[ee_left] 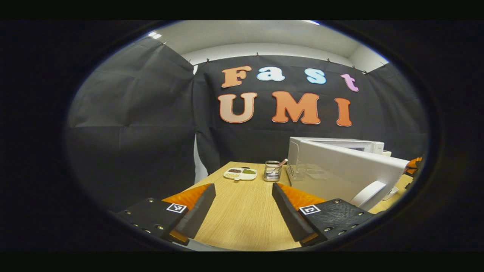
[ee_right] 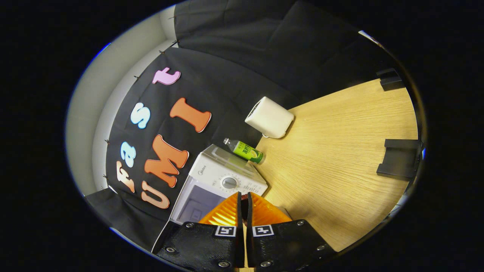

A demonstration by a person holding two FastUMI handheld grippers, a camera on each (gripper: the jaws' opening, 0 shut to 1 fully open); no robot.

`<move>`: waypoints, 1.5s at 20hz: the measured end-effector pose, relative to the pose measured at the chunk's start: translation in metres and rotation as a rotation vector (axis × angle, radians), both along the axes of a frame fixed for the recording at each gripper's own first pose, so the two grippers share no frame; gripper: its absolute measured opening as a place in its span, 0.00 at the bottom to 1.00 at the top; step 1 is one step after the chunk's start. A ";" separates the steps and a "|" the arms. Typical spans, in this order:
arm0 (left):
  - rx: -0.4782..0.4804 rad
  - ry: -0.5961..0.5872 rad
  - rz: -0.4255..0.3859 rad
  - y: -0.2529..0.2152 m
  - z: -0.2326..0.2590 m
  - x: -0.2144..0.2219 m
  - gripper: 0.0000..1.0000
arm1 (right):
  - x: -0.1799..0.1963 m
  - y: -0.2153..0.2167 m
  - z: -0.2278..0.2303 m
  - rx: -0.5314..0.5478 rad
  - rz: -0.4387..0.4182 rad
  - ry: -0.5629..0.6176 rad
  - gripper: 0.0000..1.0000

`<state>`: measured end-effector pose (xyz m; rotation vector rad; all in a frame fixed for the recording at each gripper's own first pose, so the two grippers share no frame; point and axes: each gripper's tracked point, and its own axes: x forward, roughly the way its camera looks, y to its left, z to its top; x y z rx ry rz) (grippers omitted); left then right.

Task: Open the microwave oven with the left hand, put the food in, and close the microwave oven.

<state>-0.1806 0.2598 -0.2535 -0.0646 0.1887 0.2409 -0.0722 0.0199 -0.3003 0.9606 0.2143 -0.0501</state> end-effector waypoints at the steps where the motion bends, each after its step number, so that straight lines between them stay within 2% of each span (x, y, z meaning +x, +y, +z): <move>1: -0.002 -0.003 -0.003 -0.001 0.001 0.001 0.92 | 0.002 0.005 0.009 0.000 0.007 -0.016 0.01; 5: -0.015 -0.006 -0.009 -0.001 -0.002 0.000 0.92 | 0.014 0.031 0.035 0.036 0.021 -0.053 0.01; 16: -0.015 -0.015 0.021 0.015 0.002 0.001 0.92 | 0.054 0.153 0.086 0.123 0.141 -0.153 0.01; 22: -0.018 -0.023 0.020 0.017 0.003 0.006 0.92 | 0.085 0.219 0.062 0.152 0.199 -0.116 0.01; 26: -0.029 -0.017 0.034 0.024 -0.004 0.009 0.92 | 0.115 0.241 0.036 0.120 0.186 -0.085 0.01; 30: -0.035 -0.021 0.046 0.032 -0.004 0.011 0.90 | 0.143 0.255 0.009 0.135 0.159 -0.036 0.01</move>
